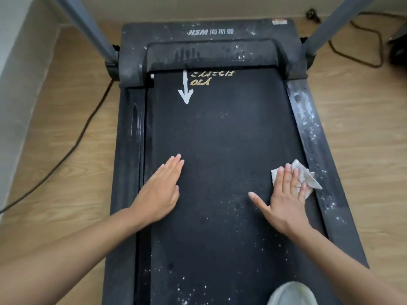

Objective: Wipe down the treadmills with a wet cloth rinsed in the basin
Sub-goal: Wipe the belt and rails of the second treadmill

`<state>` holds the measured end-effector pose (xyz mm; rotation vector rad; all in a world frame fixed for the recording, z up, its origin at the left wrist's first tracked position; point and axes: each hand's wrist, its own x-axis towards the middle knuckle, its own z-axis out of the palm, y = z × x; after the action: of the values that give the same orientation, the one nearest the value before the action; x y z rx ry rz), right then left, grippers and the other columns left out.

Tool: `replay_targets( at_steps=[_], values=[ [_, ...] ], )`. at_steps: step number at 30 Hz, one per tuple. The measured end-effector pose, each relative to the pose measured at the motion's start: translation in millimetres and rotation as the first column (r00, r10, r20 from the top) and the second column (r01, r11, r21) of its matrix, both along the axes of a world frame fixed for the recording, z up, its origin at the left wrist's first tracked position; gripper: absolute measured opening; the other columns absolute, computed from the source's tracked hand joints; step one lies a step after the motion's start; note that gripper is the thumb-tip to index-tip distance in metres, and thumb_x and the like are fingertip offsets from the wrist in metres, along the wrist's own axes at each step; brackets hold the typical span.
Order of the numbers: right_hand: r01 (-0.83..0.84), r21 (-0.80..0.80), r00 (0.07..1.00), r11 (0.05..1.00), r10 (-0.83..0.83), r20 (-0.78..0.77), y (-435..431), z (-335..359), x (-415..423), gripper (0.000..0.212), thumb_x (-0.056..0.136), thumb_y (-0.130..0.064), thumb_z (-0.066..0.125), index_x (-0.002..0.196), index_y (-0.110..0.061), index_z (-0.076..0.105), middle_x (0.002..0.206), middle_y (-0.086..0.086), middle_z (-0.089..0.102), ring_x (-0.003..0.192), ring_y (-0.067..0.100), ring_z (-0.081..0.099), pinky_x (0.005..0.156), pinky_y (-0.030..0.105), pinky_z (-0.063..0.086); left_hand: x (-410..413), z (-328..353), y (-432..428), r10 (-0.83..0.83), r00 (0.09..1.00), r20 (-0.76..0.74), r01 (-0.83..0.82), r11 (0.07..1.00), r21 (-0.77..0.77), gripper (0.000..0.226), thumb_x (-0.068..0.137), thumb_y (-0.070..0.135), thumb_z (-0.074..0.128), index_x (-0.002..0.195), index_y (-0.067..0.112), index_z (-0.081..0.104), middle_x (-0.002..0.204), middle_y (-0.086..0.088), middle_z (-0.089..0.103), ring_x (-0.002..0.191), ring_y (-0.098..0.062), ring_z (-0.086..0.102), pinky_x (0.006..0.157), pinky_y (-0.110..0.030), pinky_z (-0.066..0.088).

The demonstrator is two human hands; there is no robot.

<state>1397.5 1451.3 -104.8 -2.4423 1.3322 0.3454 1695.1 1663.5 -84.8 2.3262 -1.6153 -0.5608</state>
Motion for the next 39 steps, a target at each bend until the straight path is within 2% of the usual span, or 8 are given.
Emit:
replay_targets(
  at_steps=[7, 12, 17, 26, 31, 34, 36, 39],
  values=[
    [-0.286, 0.030, 0.958, 0.958, 0.285, 0.030, 58.1, 4.1, 88.1, 0.129, 0.083, -0.098, 0.018, 0.160, -0.005, -0.026, 0.167, 0.013, -0.039, 0.152, 0.029, -0.042, 0.125, 0.059, -0.019, 19.2, 9.2, 54.5, 0.111, 0.987, -0.118, -0.111, 0.994, 0.000, 0.076, 0.098, -0.007, 0.040, 0.166, 0.017, 0.014, 0.173, 0.010, 0.008, 0.157, 0.001, 0.001, 0.129, -0.026, 0.004],
    [-0.786, -0.005, 0.617, 0.618, 0.785, 0.055, 145.8, 1.3, 197.6, 0.125, 0.085, -0.097, 0.015, 0.164, -0.004, -0.014, 0.170, 0.016, -0.030, 0.152, 0.030, -0.042, 0.125, 0.061, -0.017, 35.7, 18.9, 80.1, 0.240, 0.959, -0.154, -0.251, 0.966, -0.057, 0.079, 0.094, -0.015, 0.037, 0.165, 0.014, 0.018, 0.171, 0.010, 0.014, 0.158, -0.001, 0.006, 0.130, -0.028, 0.007],
    [-0.880, -0.110, 0.454, 0.462, 0.887, 0.087, 126.7, -6.4, 177.9, 0.111, 0.093, -0.089, 0.022, 0.168, -0.010, -0.001, 0.176, 0.007, -0.012, 0.160, 0.022, -0.025, 0.131, 0.055, -0.002, 39.8, 19.2, 73.6, 0.348, 0.918, -0.188, -0.370, 0.924, -0.094, 0.076, 0.097, -0.015, 0.038, 0.165, 0.015, 0.019, 0.169, 0.013, 0.015, 0.157, 0.001, 0.007, 0.128, -0.025, 0.009],
    [-0.406, -0.117, 0.912, 0.906, 0.410, 0.014, 3.6, 4.3, -24.8, 0.099, 0.099, -0.083, 0.024, 0.169, -0.017, -0.001, 0.177, 0.000, -0.011, 0.163, 0.020, -0.011, 0.130, 0.051, 0.003, -14.0, 2.3, -3.8, -0.167, 0.973, -0.158, 0.142, 0.977, -0.157, 0.071, 0.100, -0.007, 0.043, 0.165, 0.012, 0.020, 0.172, 0.009, 0.017, 0.159, -0.007, 0.010, 0.130, -0.033, 0.014],
    [-0.363, -0.105, 0.931, 0.926, 0.363, -0.022, -21.5, 12.2, -77.9, 0.086, 0.105, -0.070, 0.023, 0.170, -0.017, 0.003, 0.178, 0.000, -0.007, 0.164, 0.019, -0.006, 0.129, 0.044, 0.006, -54.5, -5.4, -45.1, -0.355, 0.925, -0.132, 0.327, 0.925, -0.196, 0.067, 0.104, 0.001, 0.041, 0.165, 0.013, 0.017, 0.173, 0.007, 0.010, 0.159, -0.006, 0.004, 0.130, -0.031, 0.011],
    [-0.311, -0.178, 0.942, 0.934, 0.328, 0.073, -20.8, 22.4, -67.6, 0.073, 0.098, -0.037, 0.056, 0.164, -0.016, 0.032, 0.174, 0.003, 0.022, 0.162, 0.022, 0.017, 0.123, 0.047, 0.026, -72.5, -8.5, -58.1, -0.394, 0.908, -0.146, 0.359, 0.908, -0.216, 0.066, 0.105, 0.004, 0.040, 0.166, 0.013, 0.015, 0.173, 0.007, 0.009, 0.159, -0.004, 0.001, 0.130, -0.027, 0.007],
    [-0.245, -0.215, 0.945, 0.945, 0.283, 0.164, -20.9, 26.6, -63.2, 0.068, 0.082, -0.015, 0.070, 0.146, -0.016, 0.050, 0.153, 0.005, 0.048, 0.139, 0.032, 0.049, 0.100, 0.049, 0.047, -81.2, -11.1, -61.3, -0.388, 0.905, -0.175, 0.352, 0.913, -0.205, 0.066, 0.105, 0.005, 0.040, 0.166, 0.013, 0.014, 0.174, 0.007, 0.008, 0.159, -0.004, 0.000, 0.130, -0.028, 0.008],
    [-0.188, -0.223, 0.953, 0.957, 0.233, 0.196, -18.8, 21.6, -57.5, 0.040, 0.080, -0.014, 0.070, 0.116, -0.018, 0.055, 0.117, 0.001, 0.053, 0.102, 0.031, 0.055, 0.076, 0.046, 0.051, -88.4, -14.2, -63.0, -0.374, 0.905, -0.203, 0.339, 0.922, -0.188, 0.067, 0.105, 0.006, 0.041, 0.166, 0.013, 0.015, 0.173, 0.008, 0.008, 0.159, -0.003, 0.000, 0.130, -0.029, 0.009]
  ],
)
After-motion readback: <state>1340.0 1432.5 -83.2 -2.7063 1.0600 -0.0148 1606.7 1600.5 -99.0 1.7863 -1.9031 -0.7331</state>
